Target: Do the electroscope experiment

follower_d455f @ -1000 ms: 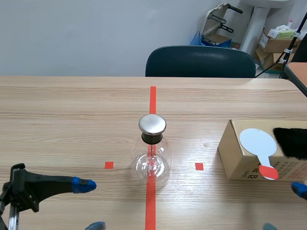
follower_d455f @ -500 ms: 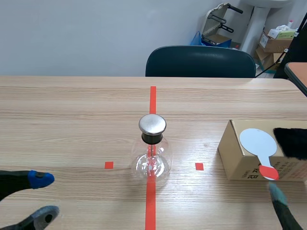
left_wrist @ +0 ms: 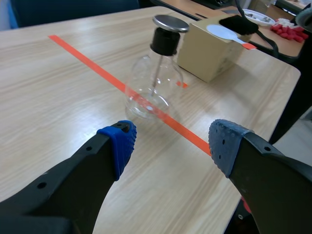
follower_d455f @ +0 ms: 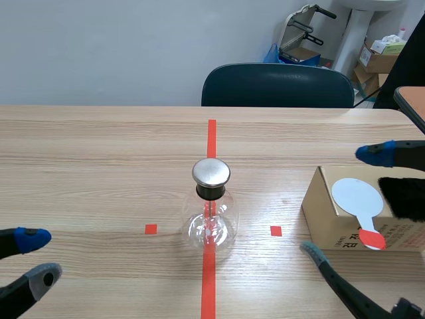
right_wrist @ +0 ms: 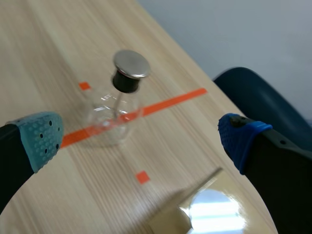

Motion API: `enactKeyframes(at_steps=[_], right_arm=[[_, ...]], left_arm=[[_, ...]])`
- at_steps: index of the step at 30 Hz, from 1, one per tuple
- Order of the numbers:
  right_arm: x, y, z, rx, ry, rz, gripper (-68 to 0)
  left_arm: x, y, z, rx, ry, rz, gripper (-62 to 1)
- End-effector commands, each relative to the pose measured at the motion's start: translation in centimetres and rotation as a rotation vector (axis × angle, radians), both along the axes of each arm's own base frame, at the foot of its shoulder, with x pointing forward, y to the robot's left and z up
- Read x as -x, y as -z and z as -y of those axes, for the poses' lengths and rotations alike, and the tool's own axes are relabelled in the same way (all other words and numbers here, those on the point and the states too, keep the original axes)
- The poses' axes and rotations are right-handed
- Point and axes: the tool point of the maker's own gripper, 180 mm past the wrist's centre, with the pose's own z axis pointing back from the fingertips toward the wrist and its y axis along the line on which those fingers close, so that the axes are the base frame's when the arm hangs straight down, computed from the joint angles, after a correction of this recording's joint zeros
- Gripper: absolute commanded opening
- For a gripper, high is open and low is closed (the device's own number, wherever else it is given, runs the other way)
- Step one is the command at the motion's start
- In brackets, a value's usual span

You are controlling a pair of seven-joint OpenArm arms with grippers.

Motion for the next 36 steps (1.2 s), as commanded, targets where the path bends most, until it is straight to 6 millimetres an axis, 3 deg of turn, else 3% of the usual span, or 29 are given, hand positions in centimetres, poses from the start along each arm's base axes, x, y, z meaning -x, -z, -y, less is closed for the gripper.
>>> enactKeyframes(at_steps=[1, 7, 12, 16, 23, 29, 36], right_arm=[[-0.7, -0.8, -0.3, -0.014, -0.016, 0.017, 0.4], [-1.1, -1.5, -1.8, -0.051, -0.119, -0.015, 0.4], [-1.4, -0.4, -3.3, -0.023, -0.140, -0.059, 0.4], [-1.3, -0.2, -4.7, -0.043, -0.165, -0.082, 0.4], [-1.0, -0.1, -5.2, -0.053, -0.179, -0.093, 0.4], [-1.1, 1.4, -4.8, 0.033, -0.168, -0.112, 0.4], [-1.1, 2.5, -4.4, 0.101, -0.157, -0.126, 0.4]], left_arm=[[-0.3, -0.4, 0.8, 0.043, -0.027, 0.000, -26.2], [-2.9, 0.6, 0.6, 0.025, -0.176, -0.004, -26.2], [-5.3, 0.1, -1.6, 0.017, -0.360, 0.010, -26.2], [-6.3, -1.0, -3.5, -0.044, -0.446, 0.058, -26.2], [-5.8, -4.9, -5.5, -0.077, -0.499, 0.170, -26.2], [-4.7, -6.0, -4.6, -0.116, -0.477, 0.228, -26.2], [-4.4, -7.5, -2.1, -0.104, -0.470, 0.277, -26.2]])
